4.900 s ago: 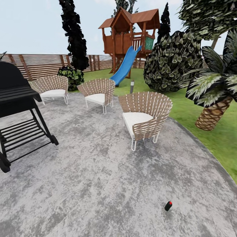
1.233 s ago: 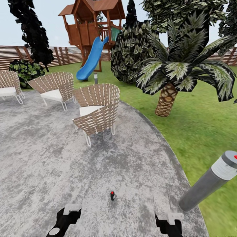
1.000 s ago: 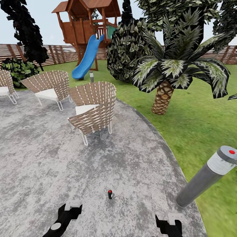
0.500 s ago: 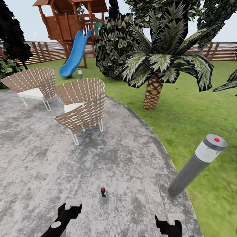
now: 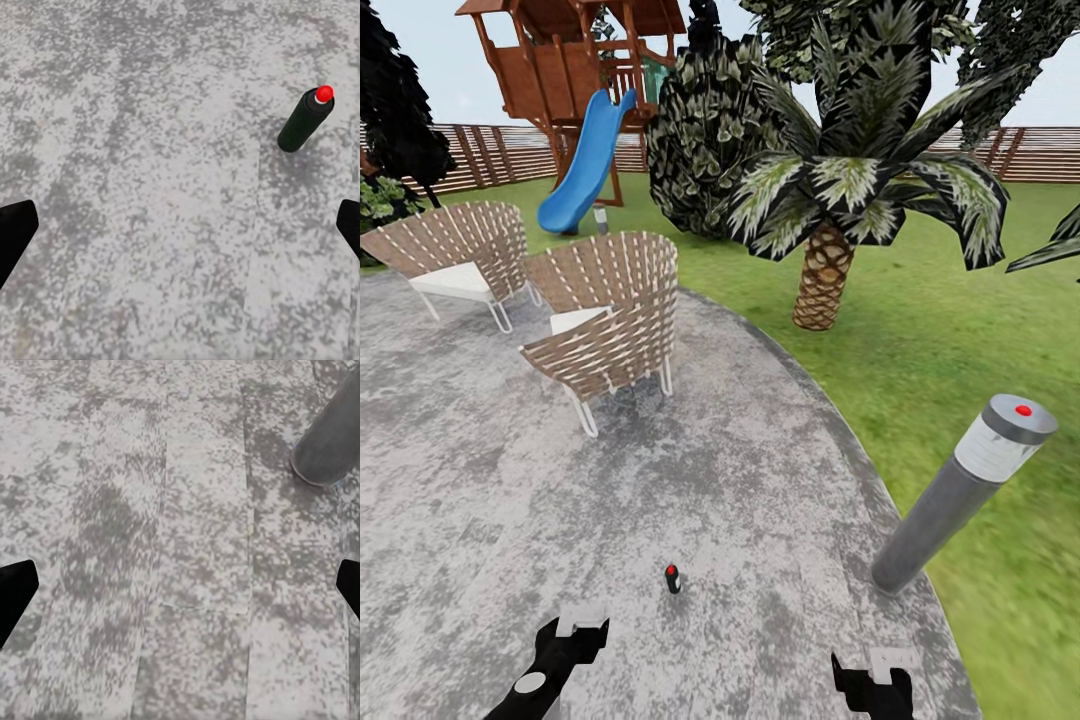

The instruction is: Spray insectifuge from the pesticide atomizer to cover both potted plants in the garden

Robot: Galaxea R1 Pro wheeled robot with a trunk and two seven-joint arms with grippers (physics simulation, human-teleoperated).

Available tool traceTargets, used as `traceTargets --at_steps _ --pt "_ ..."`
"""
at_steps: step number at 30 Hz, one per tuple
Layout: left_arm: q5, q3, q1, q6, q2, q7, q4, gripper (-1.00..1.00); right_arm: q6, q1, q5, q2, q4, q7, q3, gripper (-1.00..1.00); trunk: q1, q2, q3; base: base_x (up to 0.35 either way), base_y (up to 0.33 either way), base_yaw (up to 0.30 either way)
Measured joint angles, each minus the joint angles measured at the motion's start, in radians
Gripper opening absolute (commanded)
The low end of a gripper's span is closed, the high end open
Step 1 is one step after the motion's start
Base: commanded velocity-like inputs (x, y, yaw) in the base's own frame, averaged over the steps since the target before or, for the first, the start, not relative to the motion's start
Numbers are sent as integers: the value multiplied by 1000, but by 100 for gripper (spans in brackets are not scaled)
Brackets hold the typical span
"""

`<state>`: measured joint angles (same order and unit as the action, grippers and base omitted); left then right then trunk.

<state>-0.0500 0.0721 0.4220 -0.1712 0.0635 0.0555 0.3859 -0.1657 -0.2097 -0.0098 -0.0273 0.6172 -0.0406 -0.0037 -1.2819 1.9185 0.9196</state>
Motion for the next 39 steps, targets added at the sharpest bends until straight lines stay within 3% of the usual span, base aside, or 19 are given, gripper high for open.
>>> traceTargets --at_steps 7,12,20,39 --pt "-1 0 1 -1 -6 -1 7 100 1 0 0 0 0 1 0 100 -27 49 26 0 0 -193" --pt "3 11 25 3 -65 -5 25 100 0 0 0 1 2 0 -1 100 -46 84 45 0 0 -161" --pt "2 15 76 40 -104 9 33 100 0 0 2 1 8 -1 -1 100 -77 140 70 0 0 -14" --pt "3 20 69 27 -104 7 27 100 0 0 4 0 26 -1 -1 100 -150 273 138 0 0 17"
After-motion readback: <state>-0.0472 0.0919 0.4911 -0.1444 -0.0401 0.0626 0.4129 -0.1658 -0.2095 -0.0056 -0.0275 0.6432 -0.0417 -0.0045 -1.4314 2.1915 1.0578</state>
